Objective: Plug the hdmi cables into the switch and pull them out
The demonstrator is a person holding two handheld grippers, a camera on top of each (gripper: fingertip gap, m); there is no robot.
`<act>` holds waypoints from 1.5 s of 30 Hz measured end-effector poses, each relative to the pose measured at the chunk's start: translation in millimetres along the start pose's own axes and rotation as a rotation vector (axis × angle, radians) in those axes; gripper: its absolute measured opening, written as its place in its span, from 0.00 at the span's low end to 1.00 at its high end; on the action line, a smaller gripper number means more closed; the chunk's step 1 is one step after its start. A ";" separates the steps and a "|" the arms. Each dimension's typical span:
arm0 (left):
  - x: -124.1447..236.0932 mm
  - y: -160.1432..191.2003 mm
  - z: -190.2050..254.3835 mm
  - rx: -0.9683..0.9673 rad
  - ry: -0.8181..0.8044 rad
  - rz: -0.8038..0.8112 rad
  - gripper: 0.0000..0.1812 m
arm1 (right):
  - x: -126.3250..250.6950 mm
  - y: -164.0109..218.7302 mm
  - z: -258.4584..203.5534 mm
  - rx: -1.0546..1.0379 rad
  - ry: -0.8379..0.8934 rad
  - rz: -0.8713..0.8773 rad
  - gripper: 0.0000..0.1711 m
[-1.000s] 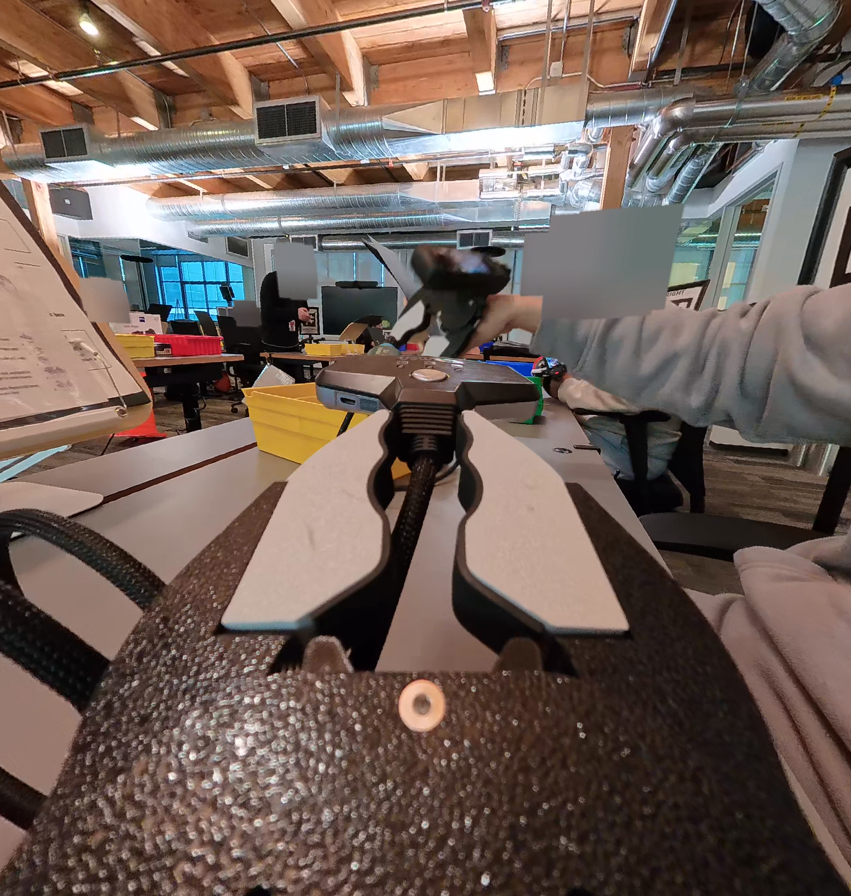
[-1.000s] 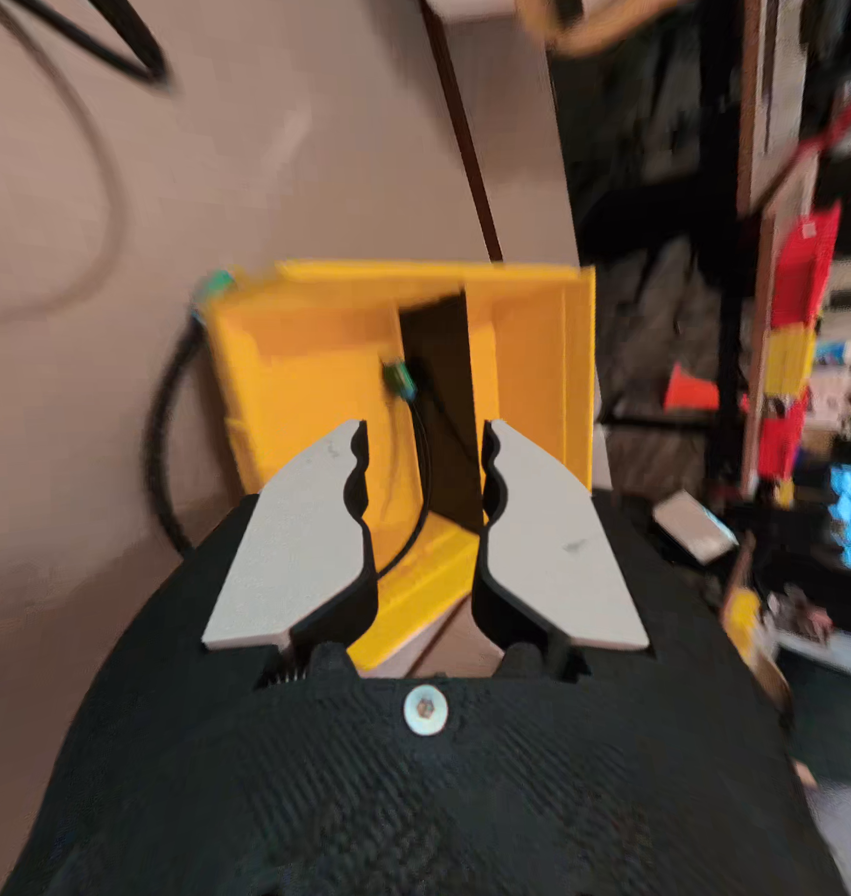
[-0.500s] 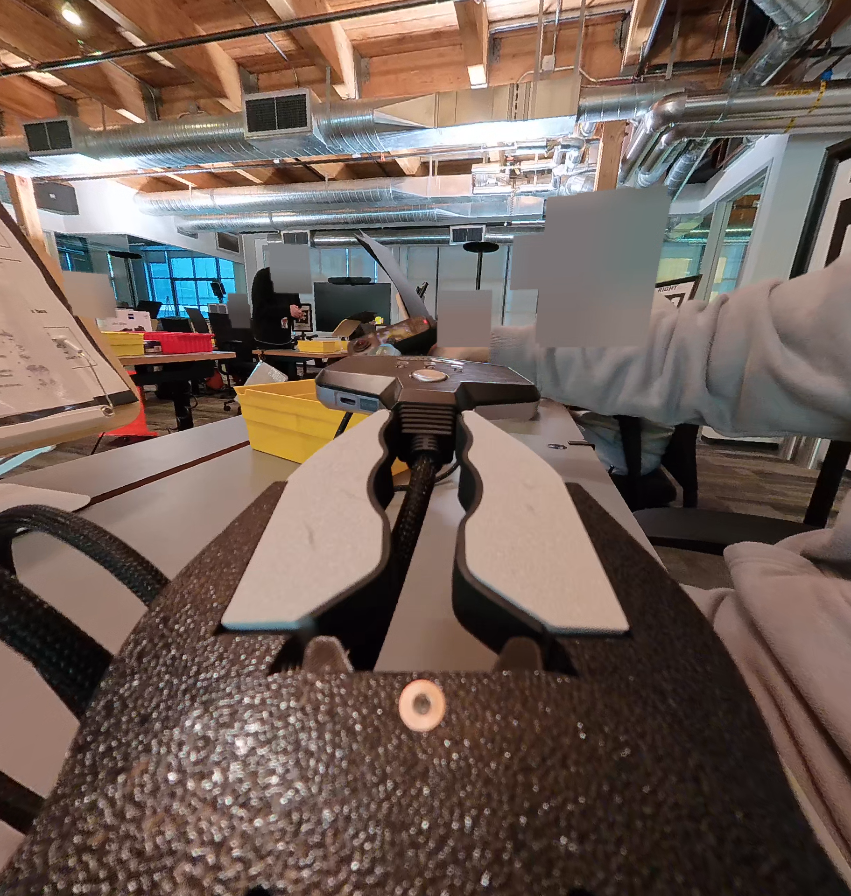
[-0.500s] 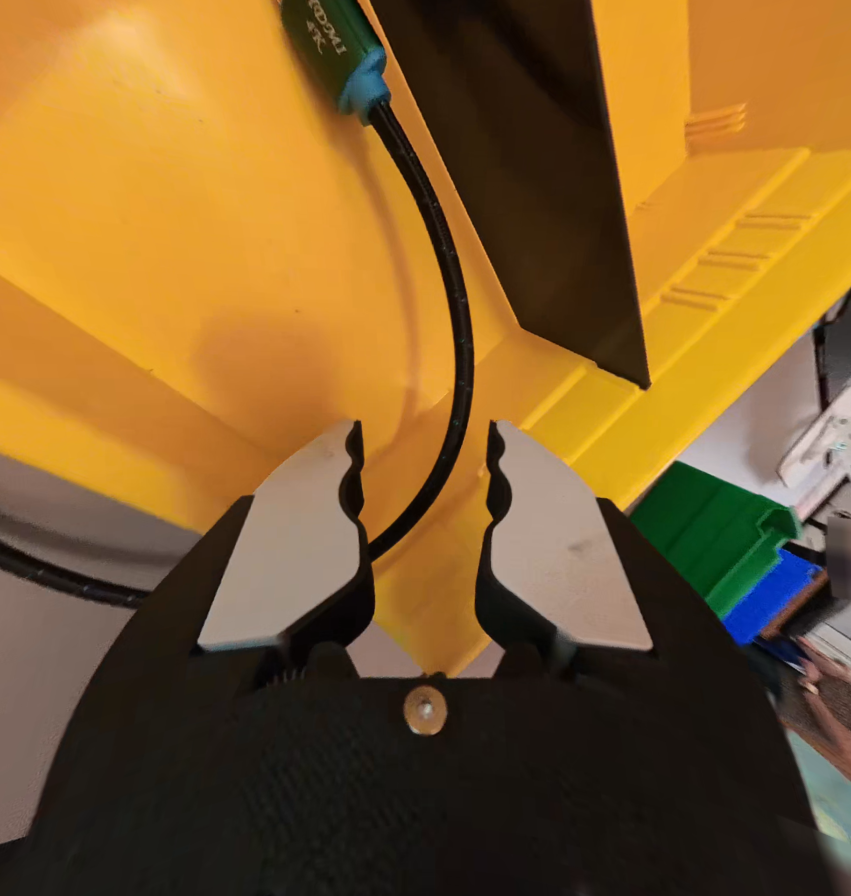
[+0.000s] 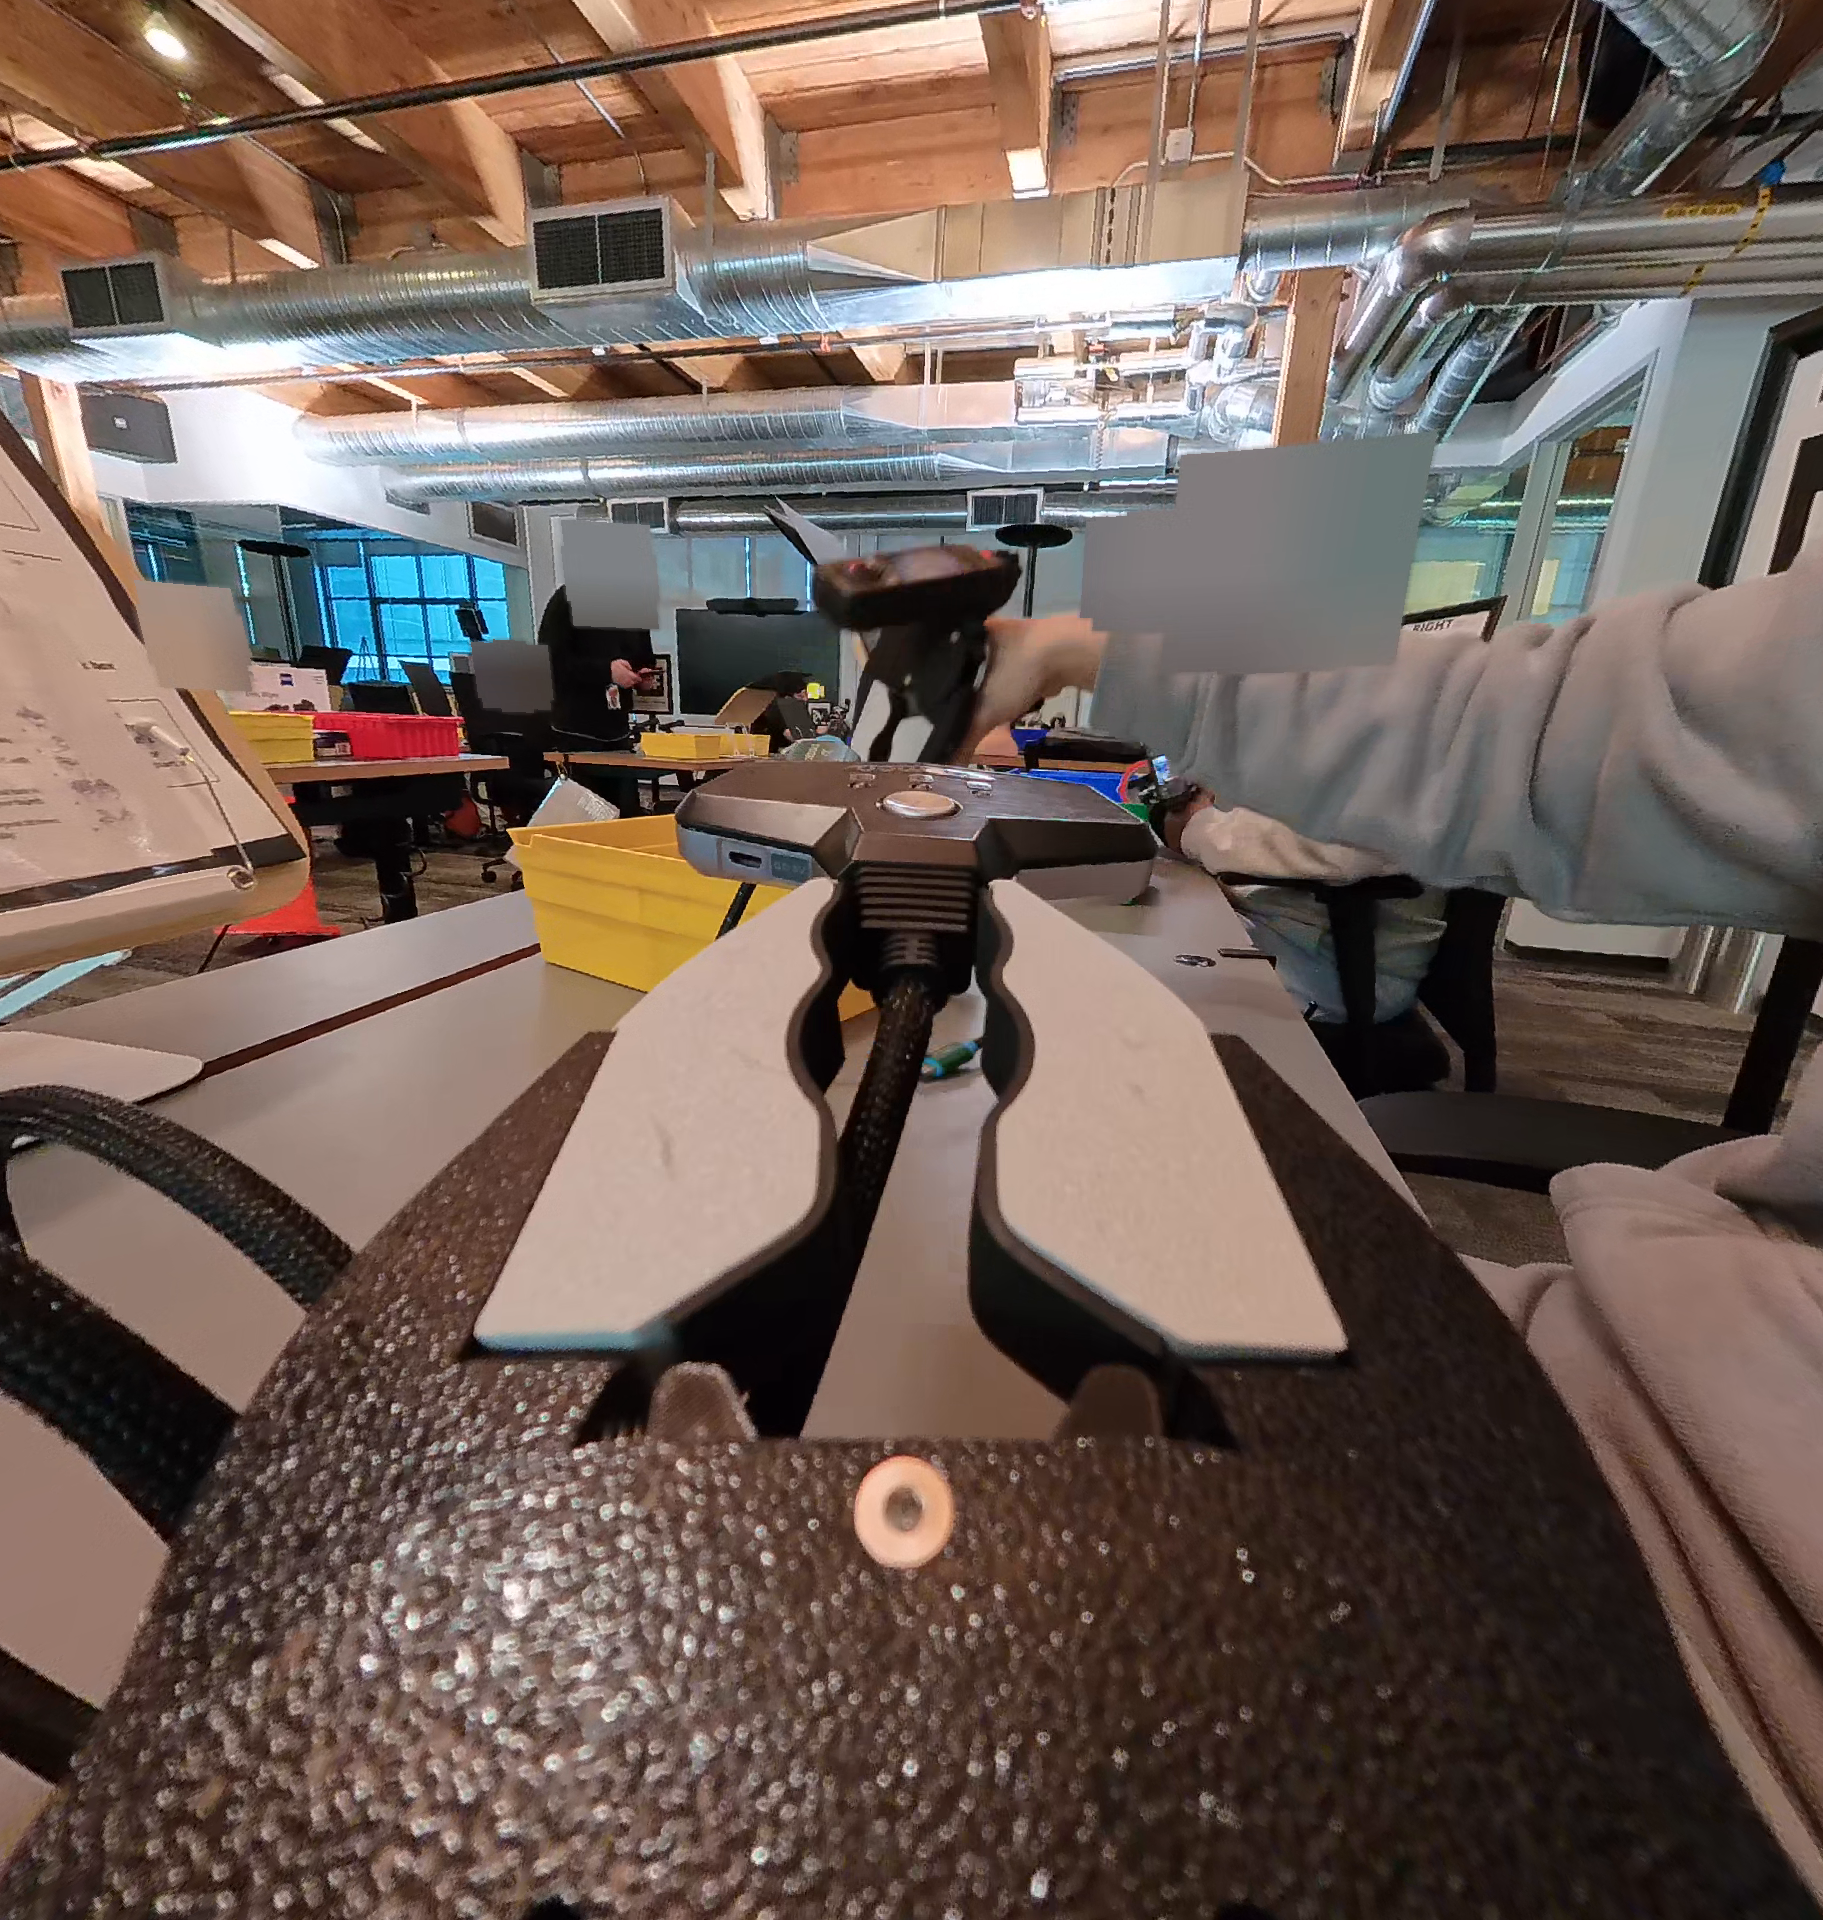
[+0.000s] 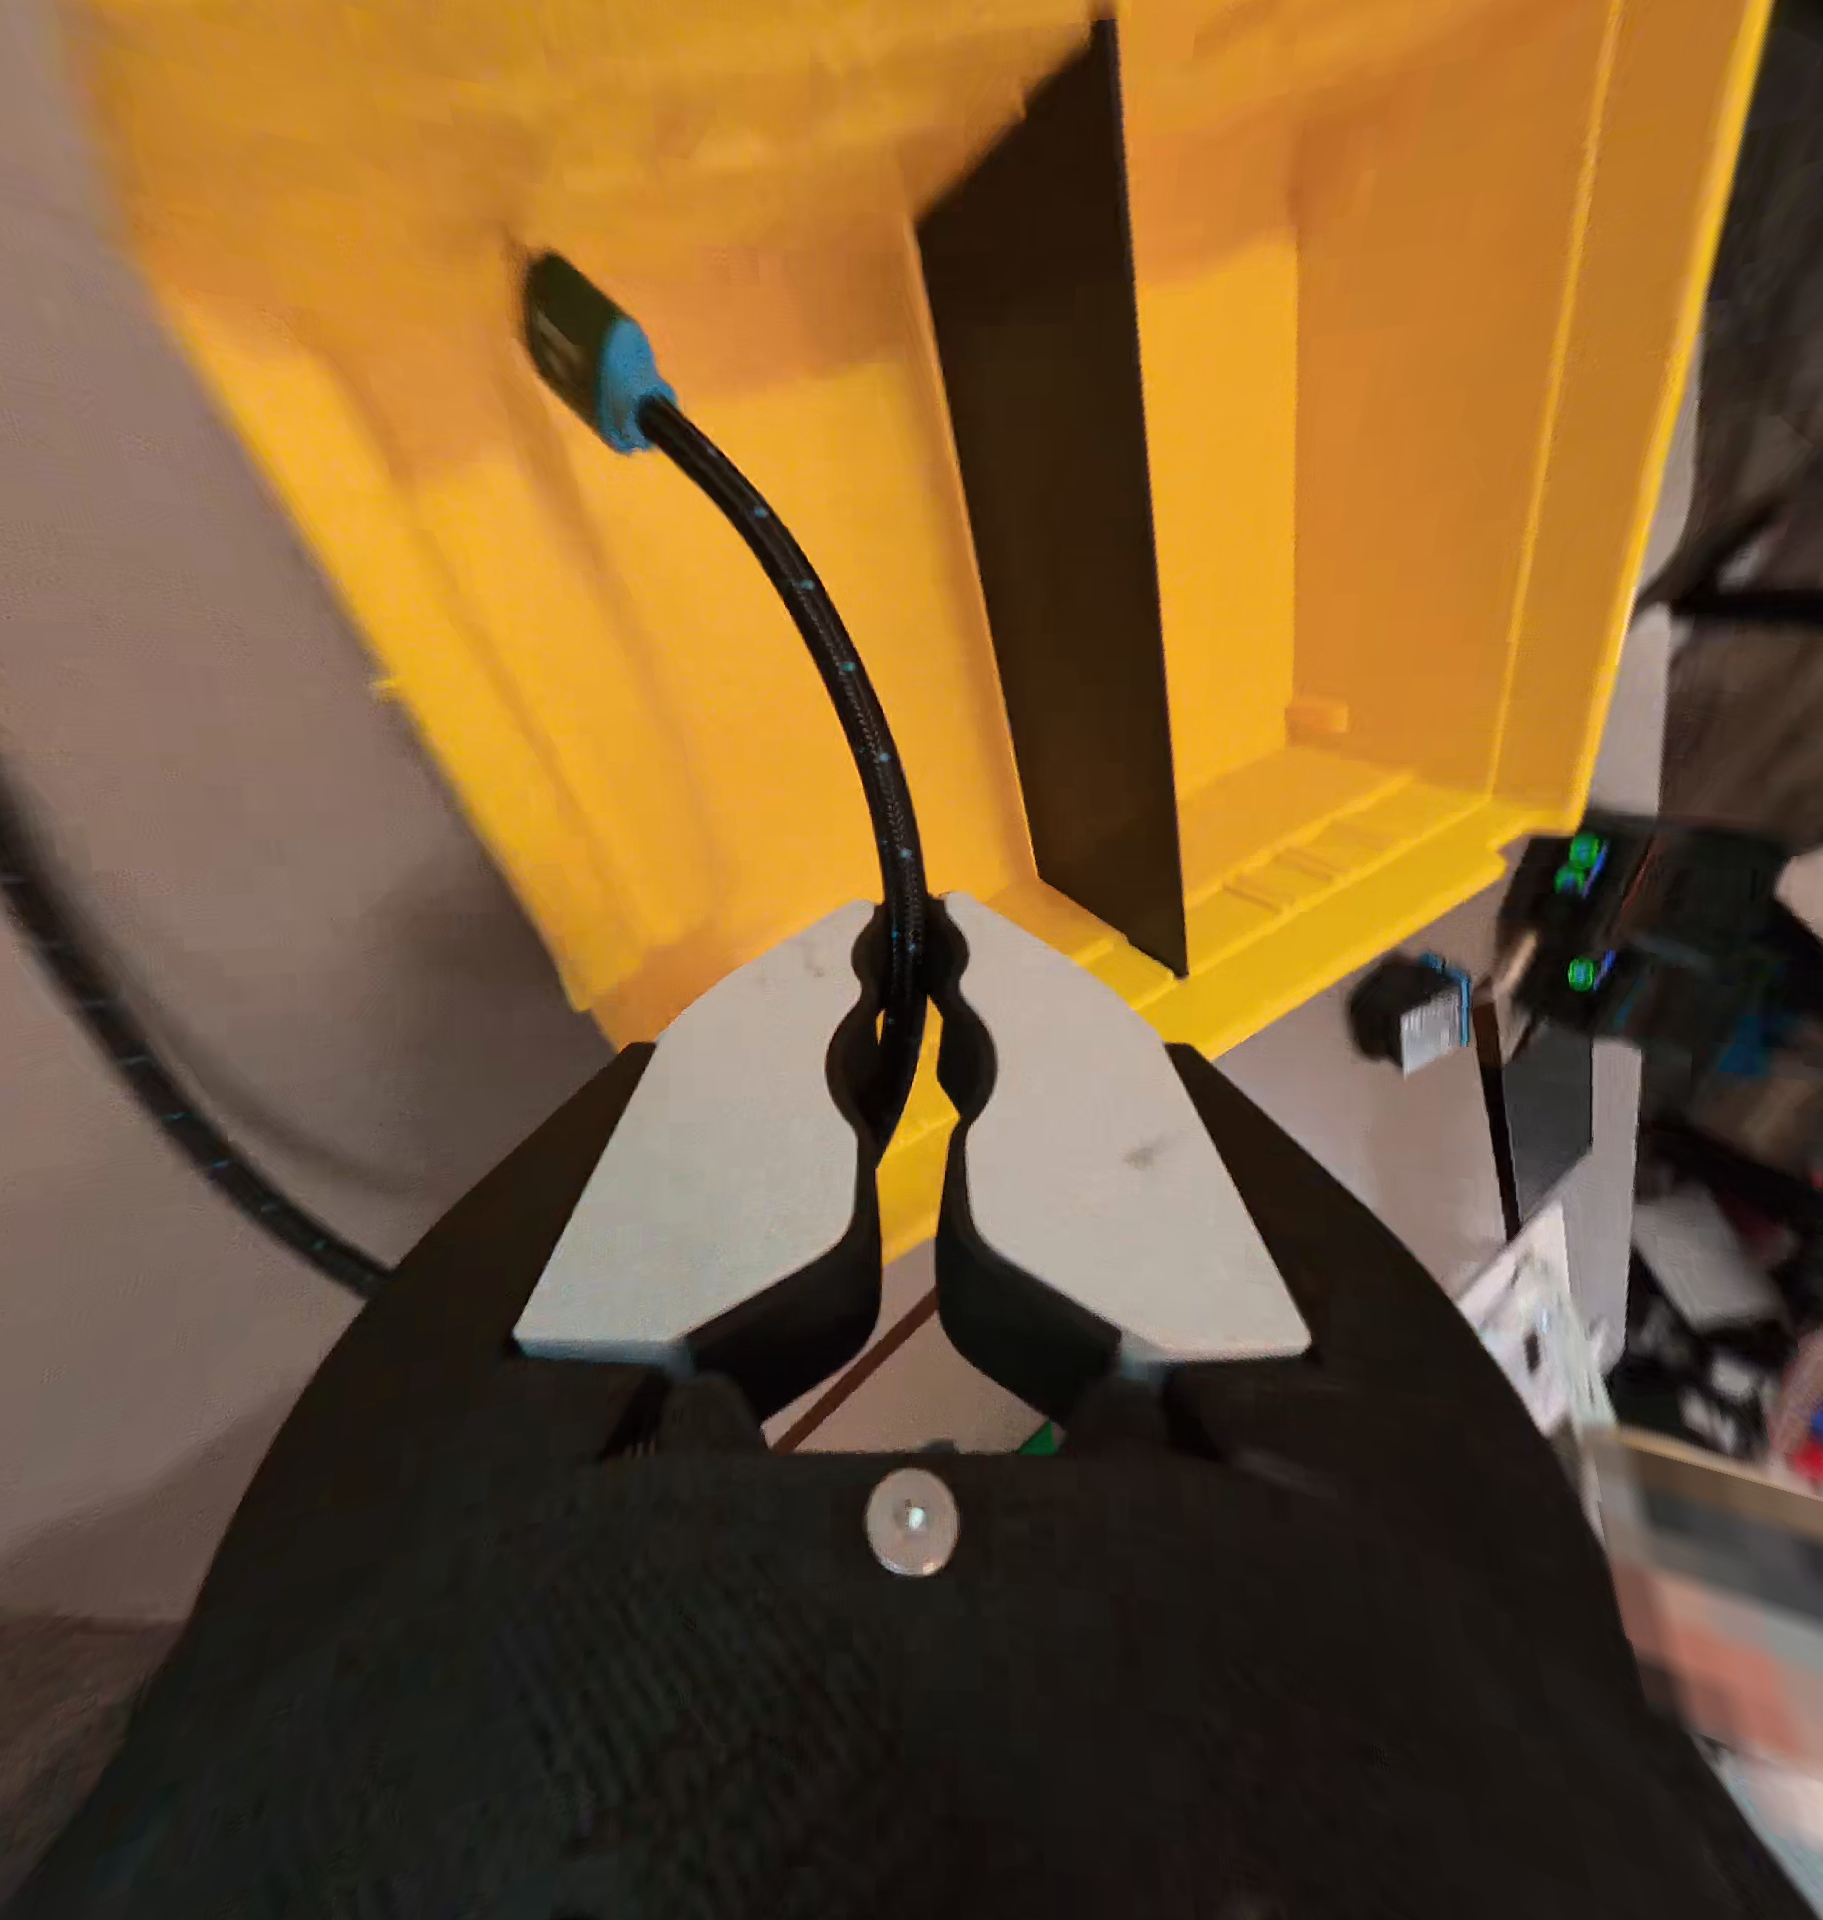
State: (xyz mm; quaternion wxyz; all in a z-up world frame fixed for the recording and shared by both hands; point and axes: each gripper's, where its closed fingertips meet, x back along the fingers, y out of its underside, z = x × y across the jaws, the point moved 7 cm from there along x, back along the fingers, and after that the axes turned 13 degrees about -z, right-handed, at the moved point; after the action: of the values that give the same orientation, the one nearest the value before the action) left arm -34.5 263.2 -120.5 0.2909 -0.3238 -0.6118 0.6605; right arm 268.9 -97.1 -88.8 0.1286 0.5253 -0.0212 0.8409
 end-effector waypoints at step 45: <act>-15.2 -29.8 37.1 -0.138 0.123 -0.038 0.12 | 183.8 -67.7 -128.6 0.340 -0.481 1.069 0.41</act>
State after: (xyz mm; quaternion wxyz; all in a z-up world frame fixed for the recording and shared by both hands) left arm -54.5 230.8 -88.2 0.3174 -0.3714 -0.6430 0.5898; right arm 95.9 25.9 10.3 -0.4053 0.6302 -0.1759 0.6385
